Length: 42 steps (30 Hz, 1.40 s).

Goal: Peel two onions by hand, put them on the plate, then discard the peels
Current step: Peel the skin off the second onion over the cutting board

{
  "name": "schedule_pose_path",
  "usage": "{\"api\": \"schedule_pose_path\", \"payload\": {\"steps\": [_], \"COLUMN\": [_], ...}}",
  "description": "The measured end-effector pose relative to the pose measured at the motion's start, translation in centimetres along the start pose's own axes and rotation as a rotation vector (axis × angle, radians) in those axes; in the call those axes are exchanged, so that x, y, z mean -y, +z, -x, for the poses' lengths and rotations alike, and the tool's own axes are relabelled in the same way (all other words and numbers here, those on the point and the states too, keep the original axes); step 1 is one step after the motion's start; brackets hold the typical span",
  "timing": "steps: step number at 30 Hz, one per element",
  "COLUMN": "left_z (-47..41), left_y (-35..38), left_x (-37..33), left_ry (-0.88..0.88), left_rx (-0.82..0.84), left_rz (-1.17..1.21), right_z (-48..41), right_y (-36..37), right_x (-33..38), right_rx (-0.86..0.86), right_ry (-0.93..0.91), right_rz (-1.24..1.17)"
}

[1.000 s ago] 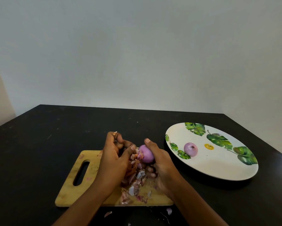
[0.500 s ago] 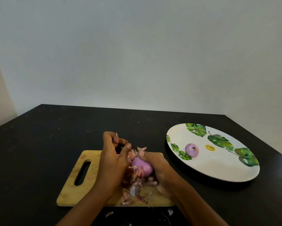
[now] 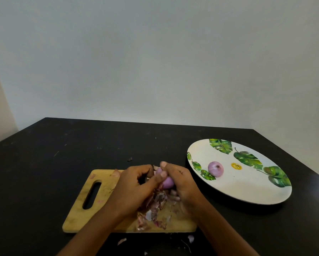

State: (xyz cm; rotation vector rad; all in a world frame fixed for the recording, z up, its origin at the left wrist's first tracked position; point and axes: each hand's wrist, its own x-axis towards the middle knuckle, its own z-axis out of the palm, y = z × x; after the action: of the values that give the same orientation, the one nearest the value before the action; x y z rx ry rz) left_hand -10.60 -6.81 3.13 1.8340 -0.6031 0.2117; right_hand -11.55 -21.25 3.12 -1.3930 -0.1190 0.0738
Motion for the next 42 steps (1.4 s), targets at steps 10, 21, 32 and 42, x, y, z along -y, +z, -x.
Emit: {"api": "schedule_pose_path", "payload": {"steps": [10, 21, 32, 42], "left_z": [-0.1, -0.6, -0.8, -0.4], "left_y": [-0.1, -0.3, -1.3, -0.6], "left_x": [-0.9, -1.7, 0.8, 1.1], "left_ry": [-0.135, -0.43, -0.183, 0.166], "left_rx": [-0.015, -0.256, -0.31, -0.304], "left_rz": [0.372, 0.999, -0.303, -0.196], "right_z": [0.0, -0.3, -0.7, -0.8], "right_y": [0.6, 0.8, 0.0, -0.1], "right_x": [0.0, -0.3, -0.5, -0.4], "right_rx": [0.003, 0.033, 0.051, -0.009], "right_ry": [0.163, 0.132, 0.039, 0.05], "right_rz": [-0.103, -0.457, -0.574, -0.535]}}
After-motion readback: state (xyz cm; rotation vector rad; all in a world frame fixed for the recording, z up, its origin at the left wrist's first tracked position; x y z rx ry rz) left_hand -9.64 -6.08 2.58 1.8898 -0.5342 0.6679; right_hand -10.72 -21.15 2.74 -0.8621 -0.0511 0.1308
